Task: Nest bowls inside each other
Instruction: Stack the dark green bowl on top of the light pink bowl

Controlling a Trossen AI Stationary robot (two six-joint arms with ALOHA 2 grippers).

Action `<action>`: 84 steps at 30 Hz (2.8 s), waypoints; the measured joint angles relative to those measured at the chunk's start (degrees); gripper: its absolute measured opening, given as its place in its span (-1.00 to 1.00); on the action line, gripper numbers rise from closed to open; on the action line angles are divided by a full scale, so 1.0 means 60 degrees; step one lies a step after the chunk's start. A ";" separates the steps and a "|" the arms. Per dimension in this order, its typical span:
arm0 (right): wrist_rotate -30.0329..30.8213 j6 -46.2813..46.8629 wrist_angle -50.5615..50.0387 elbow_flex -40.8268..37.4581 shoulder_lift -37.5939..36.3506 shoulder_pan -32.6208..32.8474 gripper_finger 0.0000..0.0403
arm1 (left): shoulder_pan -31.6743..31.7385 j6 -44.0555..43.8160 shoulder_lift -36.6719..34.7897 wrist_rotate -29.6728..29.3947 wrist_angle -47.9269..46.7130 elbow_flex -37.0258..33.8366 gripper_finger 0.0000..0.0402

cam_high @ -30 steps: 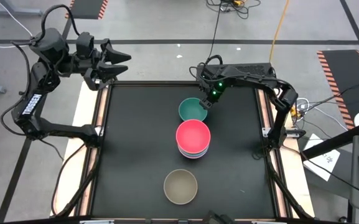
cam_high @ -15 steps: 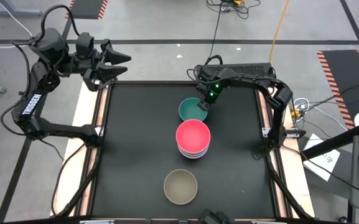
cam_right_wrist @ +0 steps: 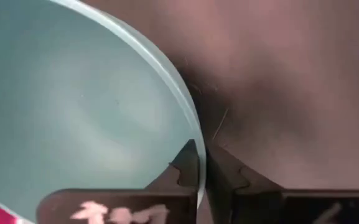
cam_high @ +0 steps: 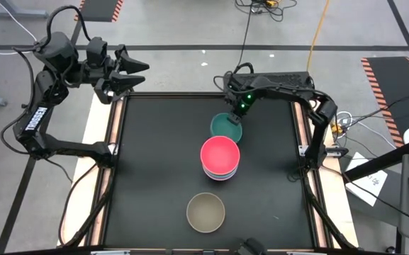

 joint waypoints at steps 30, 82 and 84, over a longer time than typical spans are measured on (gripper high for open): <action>-0.0062 0.0835 -0.6693 0.7183 -0.1035 0.2252 -1.00 | -0.0272 0.0191 0.0003 0.0228 0.0007 0.0000 0.17; -0.0281 0.3994 -0.5479 0.4999 -0.0012 0.3897 -1.00 | -0.1096 0.1451 -0.0023 0.1089 -0.0363 0.0000 0.17; -0.0286 0.3958 -0.5520 0.4998 0.0082 0.3922 -1.00 | -0.1096 0.1455 -0.0023 0.1089 -0.0364 0.0000 0.17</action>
